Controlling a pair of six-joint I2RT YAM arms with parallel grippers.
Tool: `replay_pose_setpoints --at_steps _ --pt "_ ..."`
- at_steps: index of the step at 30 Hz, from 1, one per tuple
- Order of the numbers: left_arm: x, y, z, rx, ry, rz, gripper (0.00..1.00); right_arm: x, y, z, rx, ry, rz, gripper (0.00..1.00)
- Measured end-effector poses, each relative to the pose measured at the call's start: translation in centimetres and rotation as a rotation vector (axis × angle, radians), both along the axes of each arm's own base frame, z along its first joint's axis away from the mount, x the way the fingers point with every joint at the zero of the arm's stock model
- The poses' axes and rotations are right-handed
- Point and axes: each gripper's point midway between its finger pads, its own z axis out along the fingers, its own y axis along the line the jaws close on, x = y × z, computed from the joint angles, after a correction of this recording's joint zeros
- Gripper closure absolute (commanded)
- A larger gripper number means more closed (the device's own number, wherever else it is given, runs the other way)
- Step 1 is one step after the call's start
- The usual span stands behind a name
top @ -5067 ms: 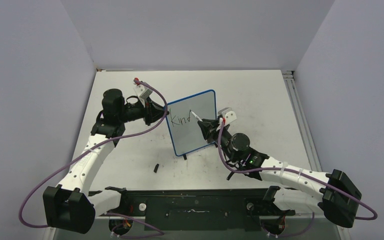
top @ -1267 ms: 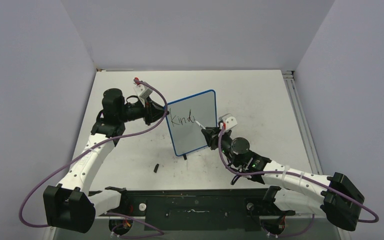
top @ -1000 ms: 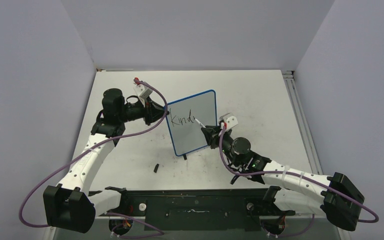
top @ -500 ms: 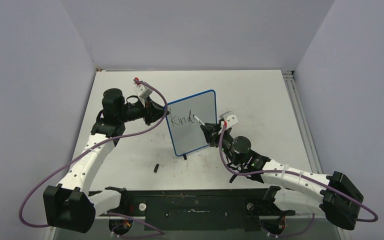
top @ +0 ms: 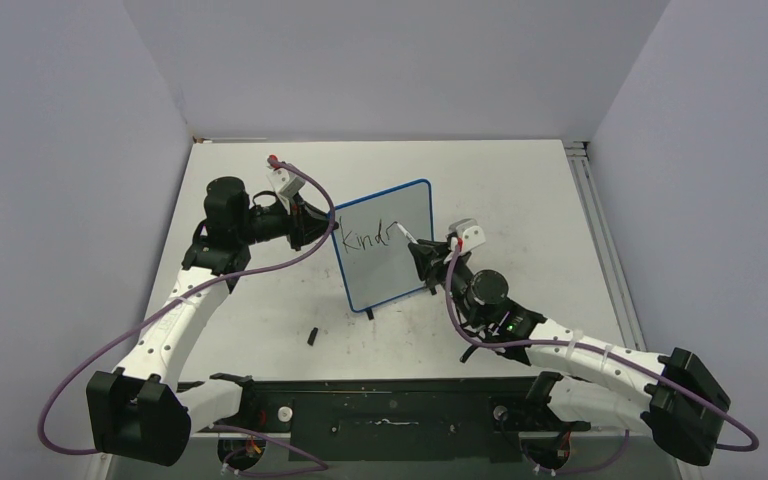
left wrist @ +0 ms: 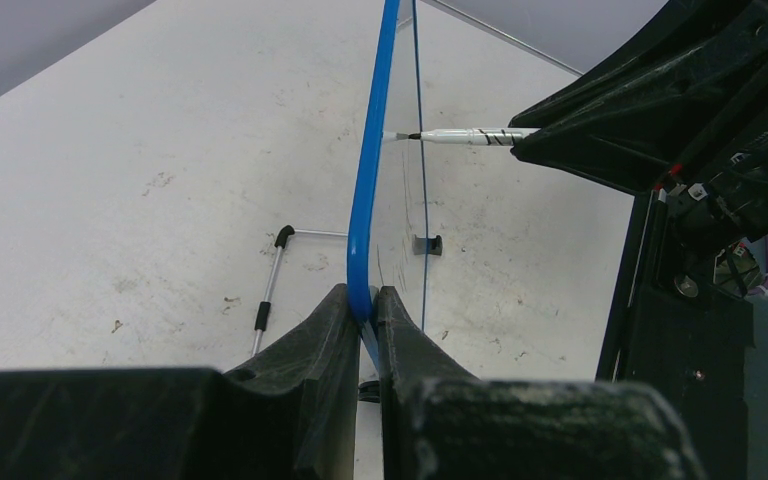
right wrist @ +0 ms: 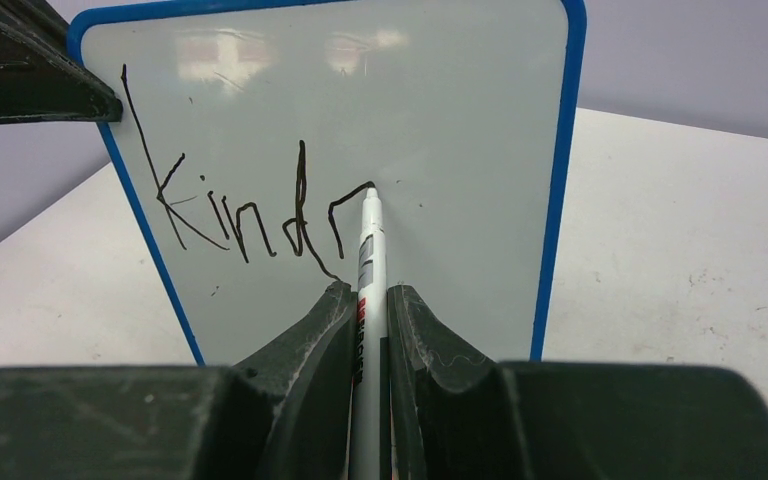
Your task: Write a sentence on the whiteboard
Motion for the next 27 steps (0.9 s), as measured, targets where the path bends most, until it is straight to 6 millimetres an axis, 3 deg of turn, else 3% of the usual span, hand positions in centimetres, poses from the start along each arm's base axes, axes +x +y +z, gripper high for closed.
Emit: replay_pose_setpoints --at_steps 8,19,23,27 --pt "0.0 0.0 0.0 0.0 0.0 0.0 1.0 -0.1 0.0 -0.4 -0.002 0.013 0.004 0.95" --pt "0.2 0.1 -0.1 0.003 0.001 0.008 1.0 -1.2 -0.3 -4.5 -0.045 0.103 0.029 0.95" --pt "0.1 0.0 -0.1 0.001 0.001 0.003 1.0 -1.5 -0.4 -4.3 -0.047 0.103 0.033 0.95" --pt "0.1 0.0 0.0 0.0 0.001 0.0 1.0 -1.8 -0.8 -2.9 -0.017 0.077 0.032 0.95"
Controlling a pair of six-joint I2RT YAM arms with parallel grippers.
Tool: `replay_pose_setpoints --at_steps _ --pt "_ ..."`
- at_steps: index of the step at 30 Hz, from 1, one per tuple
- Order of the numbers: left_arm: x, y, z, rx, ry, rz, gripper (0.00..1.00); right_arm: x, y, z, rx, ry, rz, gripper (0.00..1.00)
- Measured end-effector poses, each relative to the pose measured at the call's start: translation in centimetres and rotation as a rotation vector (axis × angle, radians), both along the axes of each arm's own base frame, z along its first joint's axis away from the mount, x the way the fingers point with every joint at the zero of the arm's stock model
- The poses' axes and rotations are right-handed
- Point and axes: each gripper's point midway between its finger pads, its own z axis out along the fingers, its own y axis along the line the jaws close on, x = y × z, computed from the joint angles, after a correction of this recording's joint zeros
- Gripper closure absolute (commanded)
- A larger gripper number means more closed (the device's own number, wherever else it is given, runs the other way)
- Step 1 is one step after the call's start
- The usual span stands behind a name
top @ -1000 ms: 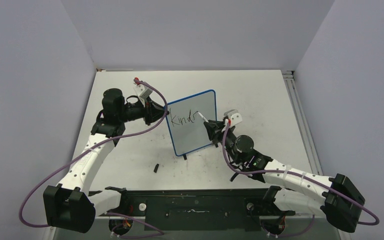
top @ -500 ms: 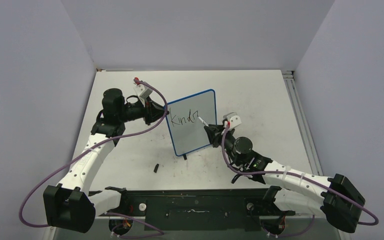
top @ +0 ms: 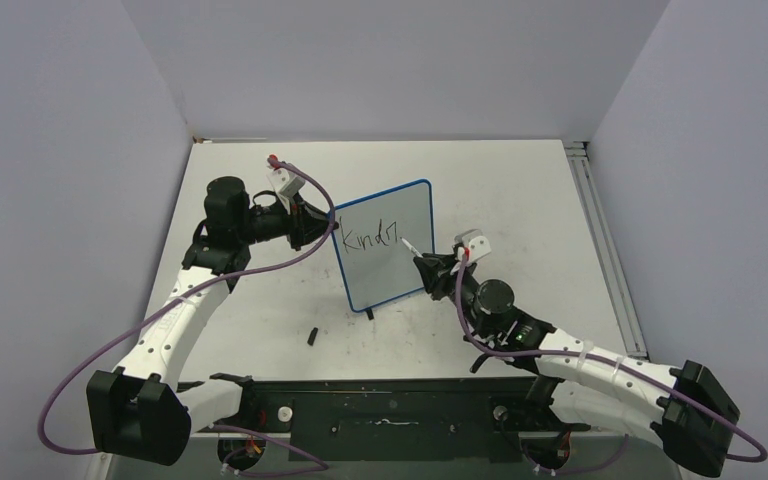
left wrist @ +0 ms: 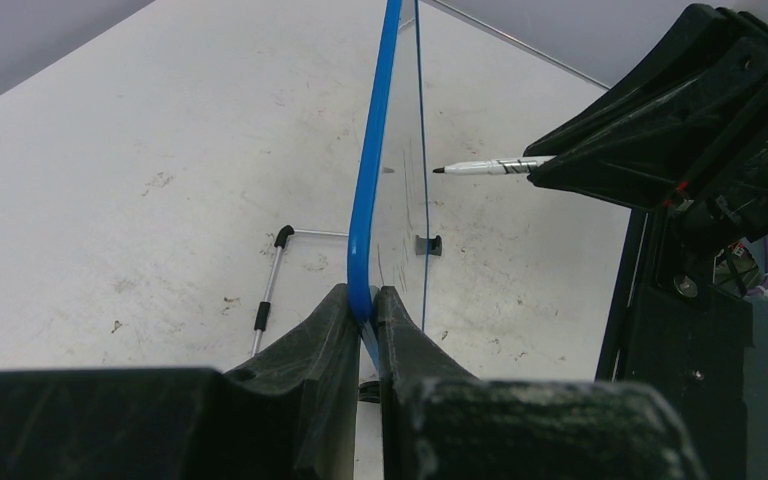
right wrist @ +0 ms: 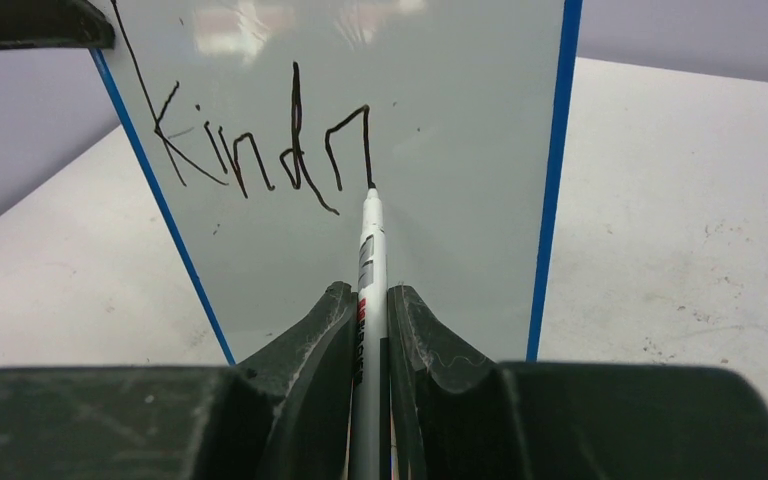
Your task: Write a sentence on the whiteboard
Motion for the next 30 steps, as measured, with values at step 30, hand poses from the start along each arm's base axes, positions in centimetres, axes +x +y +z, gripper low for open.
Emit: replay_pose_setpoints --at_steps 30 --pt "0.0 0.0 0.0 0.0 -0.001 0.0 1.0 1.2 0.1 0.2 -0.007 -0.033 -0.028 0.95"
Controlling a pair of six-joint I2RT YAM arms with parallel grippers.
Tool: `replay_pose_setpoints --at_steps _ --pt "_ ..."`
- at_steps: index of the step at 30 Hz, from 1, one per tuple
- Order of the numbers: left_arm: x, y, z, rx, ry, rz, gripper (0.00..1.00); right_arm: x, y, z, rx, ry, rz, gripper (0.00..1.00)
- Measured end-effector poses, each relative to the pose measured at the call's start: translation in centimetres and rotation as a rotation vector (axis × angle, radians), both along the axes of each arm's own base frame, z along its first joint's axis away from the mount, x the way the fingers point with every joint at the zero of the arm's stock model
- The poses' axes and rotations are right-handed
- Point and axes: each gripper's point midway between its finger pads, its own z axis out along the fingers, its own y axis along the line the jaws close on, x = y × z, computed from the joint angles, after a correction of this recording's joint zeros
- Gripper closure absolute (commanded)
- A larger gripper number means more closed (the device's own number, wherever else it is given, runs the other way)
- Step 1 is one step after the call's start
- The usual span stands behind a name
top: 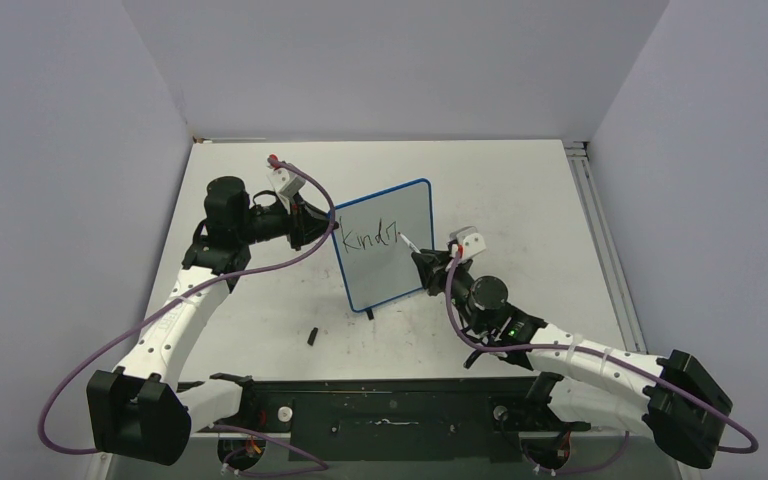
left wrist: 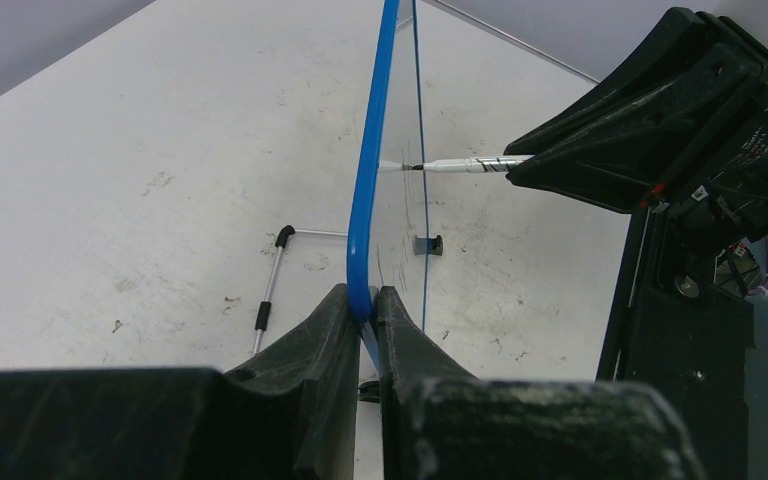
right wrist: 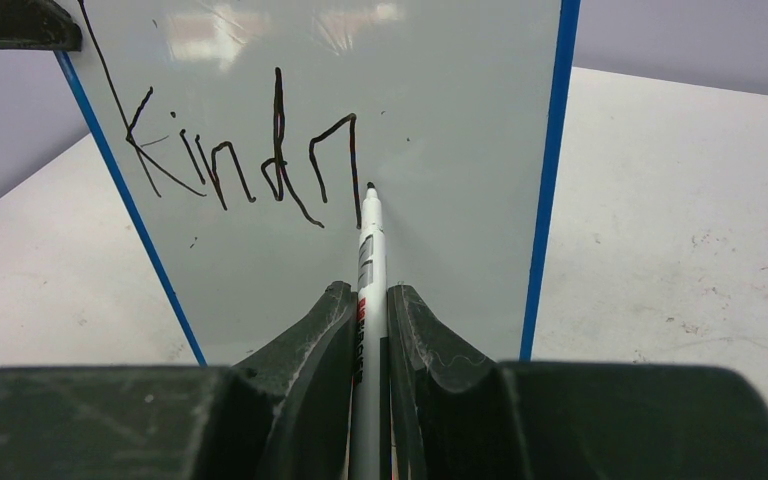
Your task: Write a sentence on the whiteboard
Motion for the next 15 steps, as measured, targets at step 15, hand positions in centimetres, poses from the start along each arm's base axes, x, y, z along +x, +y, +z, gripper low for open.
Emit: replay_pose_setpoints --at_steps 15 --pt "0.0 0.0 0.0 0.0 0.0 0.0 1.0 0.9 -1.5 0.8 0.018 -0.016 -0.063 0.95"
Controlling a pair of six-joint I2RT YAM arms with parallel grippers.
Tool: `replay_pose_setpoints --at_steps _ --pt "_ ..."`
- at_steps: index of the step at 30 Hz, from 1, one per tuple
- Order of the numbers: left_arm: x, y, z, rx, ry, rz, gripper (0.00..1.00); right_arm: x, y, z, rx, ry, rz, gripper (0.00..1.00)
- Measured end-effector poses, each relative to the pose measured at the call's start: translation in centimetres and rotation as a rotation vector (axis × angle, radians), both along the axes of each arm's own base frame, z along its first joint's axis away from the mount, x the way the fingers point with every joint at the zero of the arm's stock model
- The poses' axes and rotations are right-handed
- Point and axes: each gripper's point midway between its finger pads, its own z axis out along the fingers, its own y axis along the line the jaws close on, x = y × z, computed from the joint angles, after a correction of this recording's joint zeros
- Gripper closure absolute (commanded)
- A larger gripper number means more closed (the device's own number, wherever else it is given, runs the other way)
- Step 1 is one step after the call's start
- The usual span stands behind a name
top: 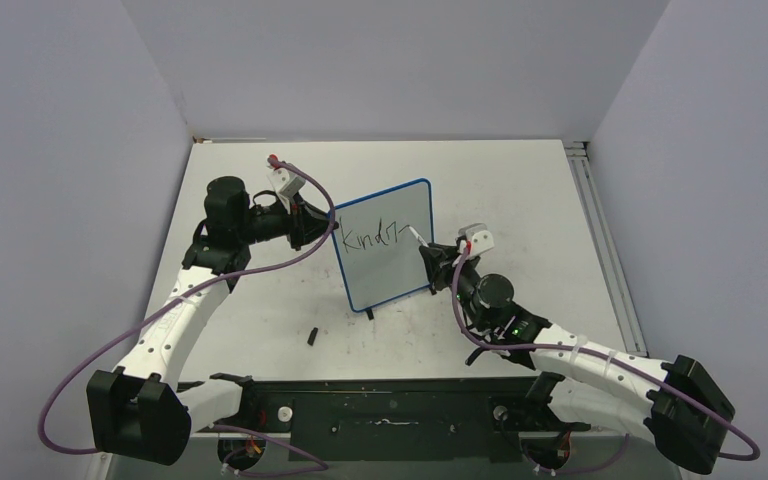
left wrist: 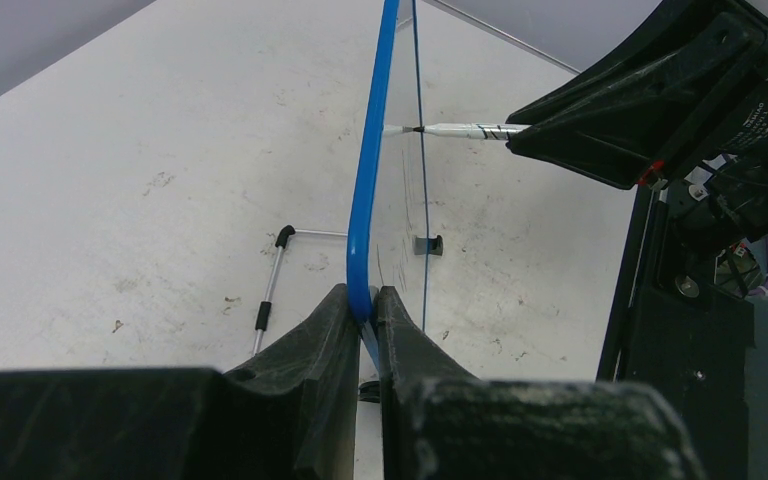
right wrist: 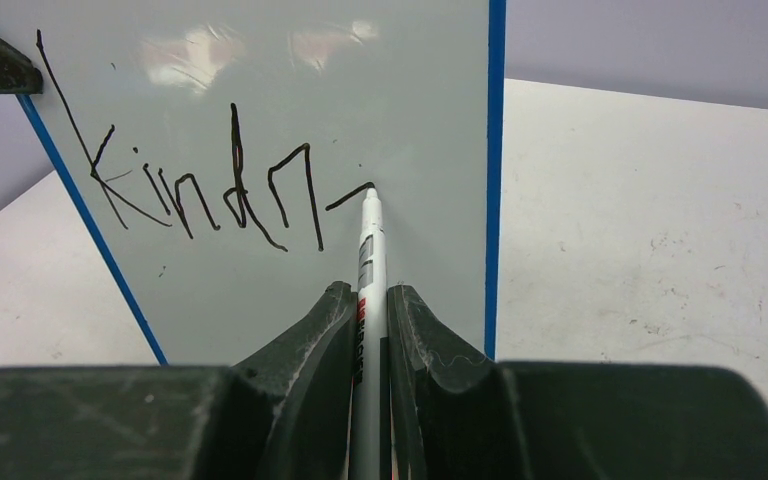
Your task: Write a sentence on the whiteboard
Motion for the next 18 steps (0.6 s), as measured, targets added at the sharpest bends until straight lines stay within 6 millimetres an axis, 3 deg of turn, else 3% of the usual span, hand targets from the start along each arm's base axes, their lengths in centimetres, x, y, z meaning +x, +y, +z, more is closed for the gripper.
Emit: replay_pose_setpoints --at_steps 18 --pt "0.05 0.02 -0.03 0.002 -0.003 0.001 1.0 0.16 0.92 0.94 0.002 -0.033 0.037 0.95"
